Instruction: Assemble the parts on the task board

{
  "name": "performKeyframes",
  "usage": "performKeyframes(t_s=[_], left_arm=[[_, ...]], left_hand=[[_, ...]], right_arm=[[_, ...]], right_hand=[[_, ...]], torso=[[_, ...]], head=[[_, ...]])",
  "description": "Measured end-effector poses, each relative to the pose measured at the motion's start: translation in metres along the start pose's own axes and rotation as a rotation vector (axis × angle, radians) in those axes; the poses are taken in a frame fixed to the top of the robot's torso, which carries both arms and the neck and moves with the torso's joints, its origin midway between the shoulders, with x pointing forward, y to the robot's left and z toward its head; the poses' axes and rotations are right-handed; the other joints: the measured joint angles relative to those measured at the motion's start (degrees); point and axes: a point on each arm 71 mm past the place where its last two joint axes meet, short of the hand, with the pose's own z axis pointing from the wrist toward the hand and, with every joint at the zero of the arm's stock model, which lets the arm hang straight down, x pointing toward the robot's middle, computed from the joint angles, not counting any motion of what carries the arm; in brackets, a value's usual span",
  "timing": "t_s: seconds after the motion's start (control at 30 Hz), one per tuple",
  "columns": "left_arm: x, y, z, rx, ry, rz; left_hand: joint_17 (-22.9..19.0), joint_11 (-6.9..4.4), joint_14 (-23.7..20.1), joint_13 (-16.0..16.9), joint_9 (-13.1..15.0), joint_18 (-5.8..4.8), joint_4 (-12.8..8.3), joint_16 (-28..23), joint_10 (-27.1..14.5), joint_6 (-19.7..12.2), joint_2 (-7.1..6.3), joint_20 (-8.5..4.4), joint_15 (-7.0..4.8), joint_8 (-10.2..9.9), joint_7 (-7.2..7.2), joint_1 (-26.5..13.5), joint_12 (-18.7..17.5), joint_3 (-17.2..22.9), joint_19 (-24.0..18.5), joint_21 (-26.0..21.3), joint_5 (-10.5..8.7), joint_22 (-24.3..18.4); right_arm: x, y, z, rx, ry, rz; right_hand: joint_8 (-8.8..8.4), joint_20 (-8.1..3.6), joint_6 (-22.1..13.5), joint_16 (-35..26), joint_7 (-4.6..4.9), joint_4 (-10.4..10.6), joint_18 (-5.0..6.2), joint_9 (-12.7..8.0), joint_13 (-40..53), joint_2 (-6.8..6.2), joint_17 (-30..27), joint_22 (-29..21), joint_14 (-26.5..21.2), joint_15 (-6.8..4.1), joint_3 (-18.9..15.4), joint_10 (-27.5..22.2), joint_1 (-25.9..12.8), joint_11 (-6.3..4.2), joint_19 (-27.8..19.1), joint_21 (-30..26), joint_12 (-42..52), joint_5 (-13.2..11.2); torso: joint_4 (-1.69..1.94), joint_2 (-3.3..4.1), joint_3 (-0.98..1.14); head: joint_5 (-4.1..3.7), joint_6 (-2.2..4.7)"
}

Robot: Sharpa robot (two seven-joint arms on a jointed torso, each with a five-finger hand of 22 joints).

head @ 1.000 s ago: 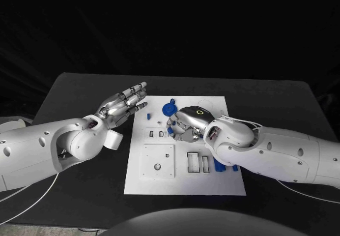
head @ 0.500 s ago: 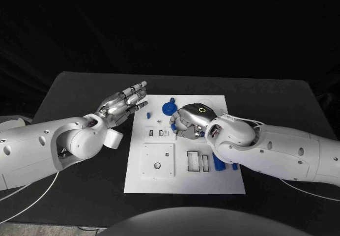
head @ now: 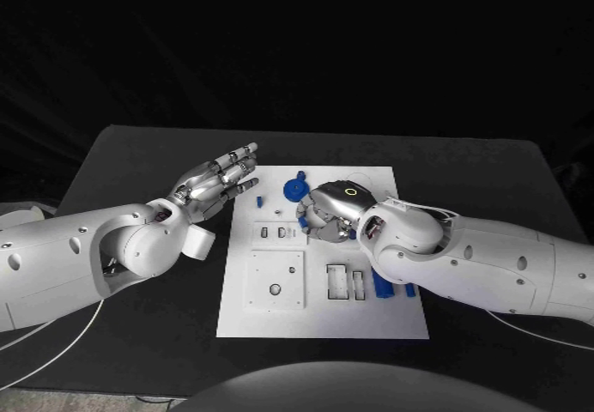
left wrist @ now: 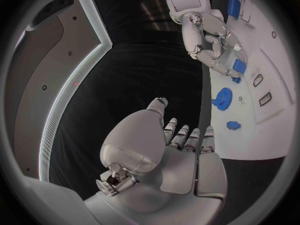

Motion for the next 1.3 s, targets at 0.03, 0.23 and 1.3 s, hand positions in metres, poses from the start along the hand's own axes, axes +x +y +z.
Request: performKeyframes(t_s=[0.03, 0.23, 1.3], left_arm=[[-0.0002, 0.0, 0.0, 0.0, 0.0, 0.0], [-0.0009, 0.0002, 0.0001, -0.003, -0.001, 0.001], [-0.0049, 0.0015, 0.0009, -0.016, -0.011, 0.005]], left_hand=[[0.0, 0.0, 0.0, 0.0, 0.0, 0.0, 0.0, 0.0, 0.0, 0.0, 0.0, 0.0, 0.0, 0.0, 0.0, 0.0, 0.0, 0.0, 0.0, 0.0, 0.0, 0.0], [0.0, 0.21, 0.0, 0.0, 0.0, 0.0, 0.0, 0.0, 0.21, 0.21, 0.0, 0.0, 0.0, 0.0, 0.21, 0.0, 0.0, 0.0, 0.0, 0.0, 0.0, 0.0], [0.0, 0.21, 0.0, 0.0, -0.02, 0.0, -0.16, 0.0, 0.21, 0.21, 0.0, 0.0, 0.0, -0.01, 0.21, 0.0, 0.0, 0.16, 0.0, 0.0, 0.0, 0.0]], right_arm=[[0.0001, 0.0002, 0.0001, 0.0, 0.001, 0.001], [0.0007, 0.0019, 0.0001, -0.003, 0.007, 0.01], [0.0046, 0.0012, -0.0017, 0.001, 0.039, 0.019]], right_hand=[[0.0, 0.0, -0.01, 0.0, 0.01, 0.0, 0.0, 0.0, 0.0, 0.0, 0.0, 0.0, 0.0, 0.0, 0.0, 0.0, -0.14, 0.0, 0.0, 0.0, 0.0, -0.18], [-0.31, 0.0, -0.03, 0.0, 0.02, 0.0, 0.0, 0.38, 0.0, 0.25, 0.0, 0.07, 0.0, 0.0, 0.0, 0.0, -0.45, 0.0, 0.0, 0.0, 0.0, -0.88], [-6.87, 0.0, -10.45, 0.22, 0.28, 2.17, 0.0, -2.08, -0.01, -0.92, -0.01, 1.04, 0.0, 0.0, -3.79, -0.01, -3.87, -0.01, 0.0, -1.18, 0.0, -18.62]], torso=[[0.01, 0.0, 0.0], [0.01, 0.04, 0.01], [-0.01, 0.05, 0.02]], head=[[-0.01, 0.0], [-0.03, -0.01], [0.03, -0.54]])
